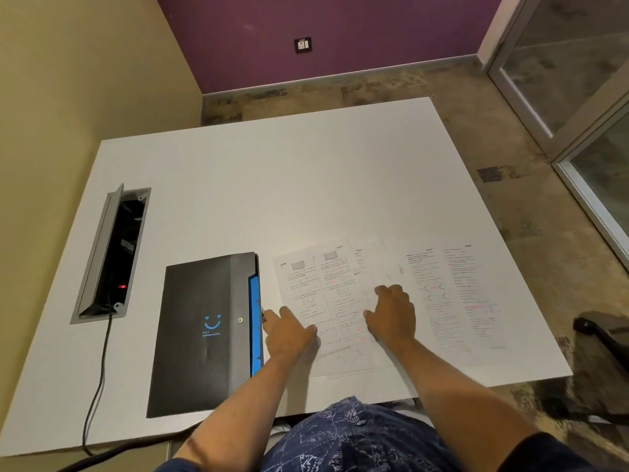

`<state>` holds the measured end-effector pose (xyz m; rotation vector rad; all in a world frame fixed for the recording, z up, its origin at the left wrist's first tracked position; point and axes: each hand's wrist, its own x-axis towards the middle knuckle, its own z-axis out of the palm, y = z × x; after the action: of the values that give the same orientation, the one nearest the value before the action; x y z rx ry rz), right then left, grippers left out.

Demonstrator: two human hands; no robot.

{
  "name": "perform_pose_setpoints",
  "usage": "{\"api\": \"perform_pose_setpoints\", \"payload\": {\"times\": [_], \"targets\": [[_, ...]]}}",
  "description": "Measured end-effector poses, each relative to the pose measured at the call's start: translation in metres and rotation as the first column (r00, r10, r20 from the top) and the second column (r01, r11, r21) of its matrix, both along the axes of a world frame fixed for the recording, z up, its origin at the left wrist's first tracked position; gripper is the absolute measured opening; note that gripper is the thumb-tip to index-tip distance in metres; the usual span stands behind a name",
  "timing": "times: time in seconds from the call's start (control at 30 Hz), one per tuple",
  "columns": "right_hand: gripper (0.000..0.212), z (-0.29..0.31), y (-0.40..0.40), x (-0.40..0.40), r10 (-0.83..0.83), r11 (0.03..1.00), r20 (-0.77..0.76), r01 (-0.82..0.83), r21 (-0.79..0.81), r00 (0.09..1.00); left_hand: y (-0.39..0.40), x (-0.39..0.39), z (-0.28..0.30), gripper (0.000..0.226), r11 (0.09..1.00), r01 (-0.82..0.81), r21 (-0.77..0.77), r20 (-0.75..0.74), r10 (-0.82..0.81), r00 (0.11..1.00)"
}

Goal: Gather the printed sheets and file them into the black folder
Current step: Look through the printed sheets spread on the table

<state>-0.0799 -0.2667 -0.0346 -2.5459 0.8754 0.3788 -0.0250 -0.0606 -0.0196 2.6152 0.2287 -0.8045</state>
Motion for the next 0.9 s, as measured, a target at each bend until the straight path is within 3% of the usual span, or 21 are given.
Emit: {"api": "perform_pose_setpoints", "payload": {"times": [0.1,0.33,0.43,0.57,0.7,0.9], "targets": [[0.065,0.001,-0.003,0.001,-0.092,0.995,-0.038,0.090,-0.050,0.995,-0.004,-0.007,0.002,0.080,0.992,0.069,0.104,0.033,-0.073,0.997],[0.075,-0.008,-0.008,0.001,-0.183,0.979,-0.022,0.184,0.086,0.983,-0.002,-0.006,-0.001,0.101,0.937,0.209,0.280,0.056,-0.233,0.971],[0.074,-0.010,-0.015,-0.001,-0.277,0.924,0.001,0.267,0.273,0.961,-0.001,-0.001,-0.002,0.097,0.933,0.251,0.257,0.049,-0.272,0.961],[0.042,-0.011,-0.017,-0.006,-0.274,0.887,0.047,0.233,0.398,0.961,-0.001,0.000,-0.003,0.091,0.921,0.320,0.221,0.051,-0.338,0.940],[0.040,-0.007,-0.019,-0.006,-0.182,0.904,0.048,0.148,0.402,0.982,-0.004,-0.005,-0.006,0.091,0.947,0.282,0.153,0.083,-0.297,0.951],[0.034,-0.008,-0.025,-0.005,-0.224,0.906,0.117,0.163,0.390,0.968,-0.013,-0.006,-0.004,0.119,0.983,0.136,0.120,0.063,-0.144,0.988]]}}
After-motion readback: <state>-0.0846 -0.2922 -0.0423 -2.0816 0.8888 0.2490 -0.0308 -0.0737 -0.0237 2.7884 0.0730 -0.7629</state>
